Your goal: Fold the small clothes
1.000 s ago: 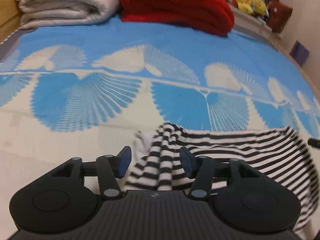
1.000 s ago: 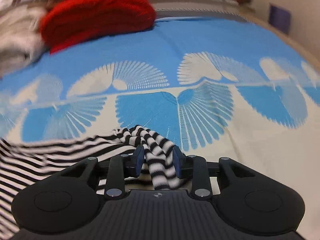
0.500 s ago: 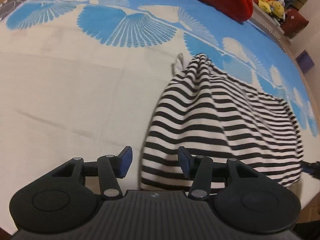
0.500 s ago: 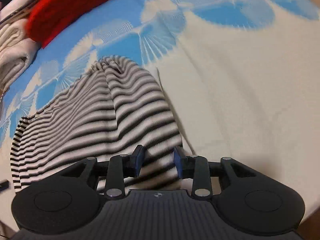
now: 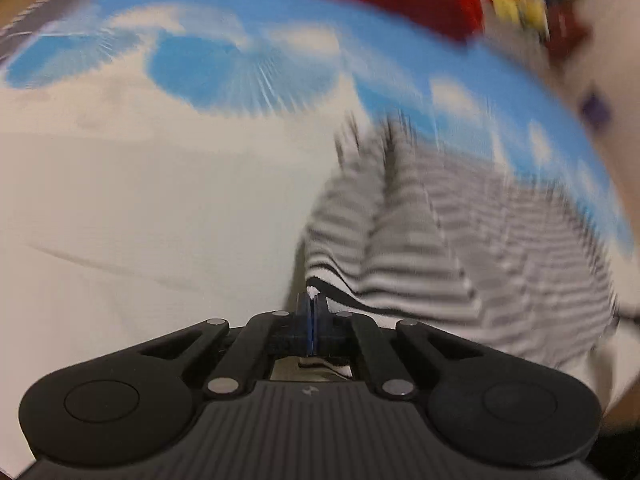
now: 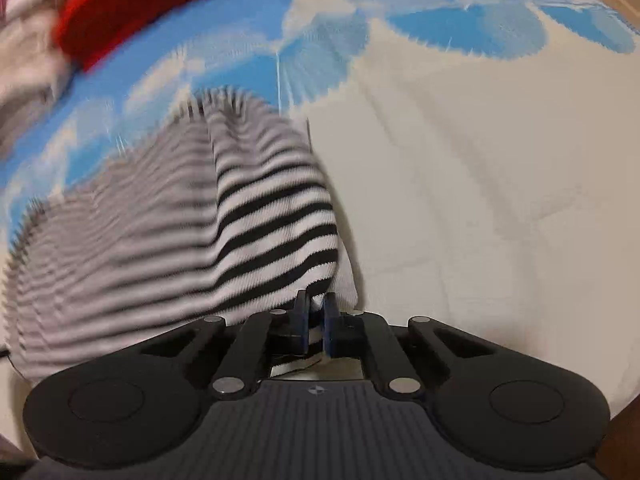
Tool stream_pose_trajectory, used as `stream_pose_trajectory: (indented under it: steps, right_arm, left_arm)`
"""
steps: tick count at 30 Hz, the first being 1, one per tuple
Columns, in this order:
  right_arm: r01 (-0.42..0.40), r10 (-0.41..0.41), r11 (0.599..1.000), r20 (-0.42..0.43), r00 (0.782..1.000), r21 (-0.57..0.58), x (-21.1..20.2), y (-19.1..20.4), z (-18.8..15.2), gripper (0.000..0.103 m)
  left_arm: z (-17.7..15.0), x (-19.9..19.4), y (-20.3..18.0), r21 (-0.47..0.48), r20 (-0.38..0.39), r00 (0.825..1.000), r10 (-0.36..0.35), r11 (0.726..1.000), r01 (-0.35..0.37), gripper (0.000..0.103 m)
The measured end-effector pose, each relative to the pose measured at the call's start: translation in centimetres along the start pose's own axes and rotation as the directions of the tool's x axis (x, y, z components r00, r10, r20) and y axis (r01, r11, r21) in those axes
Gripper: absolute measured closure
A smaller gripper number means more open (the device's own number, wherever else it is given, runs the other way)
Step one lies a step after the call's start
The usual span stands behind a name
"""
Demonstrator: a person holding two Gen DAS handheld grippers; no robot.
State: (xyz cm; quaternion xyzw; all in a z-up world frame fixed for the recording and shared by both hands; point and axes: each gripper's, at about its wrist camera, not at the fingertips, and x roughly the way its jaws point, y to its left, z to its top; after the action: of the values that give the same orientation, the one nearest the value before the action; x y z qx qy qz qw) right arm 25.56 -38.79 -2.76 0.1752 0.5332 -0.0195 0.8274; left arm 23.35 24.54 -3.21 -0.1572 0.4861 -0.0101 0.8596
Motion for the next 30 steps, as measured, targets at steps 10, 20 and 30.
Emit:
stream_pose_trajectory:
  steps: [10,20,30]
  right_arm:
    - [0.138,-0.143,0.988,-0.072,0.987,-0.068,1.3,-0.1,-1.1,0.098]
    - [0.176,-0.161,0.977,0.123,0.979,-0.121,-1.1,1.8,-0.6,0.097]
    - [0.172,-0.202,0.954,-0.099,0.974,-0.246,2.6,2.1,-2.3,0.097]
  left_arm:
    - [-2.1,2.3,-0.2,0.111,-0.181,0.959,0.219,0.973,-0.201,0.103]
    - [-1.4,-0.4,-4.9,0.153,-0.069,0.991,-0.117,0.980,0.126,0.092]
    - [-3.3,5.2,-9.3,0.267,-0.278,0.960,0.047,0.963,0.030,0.057]
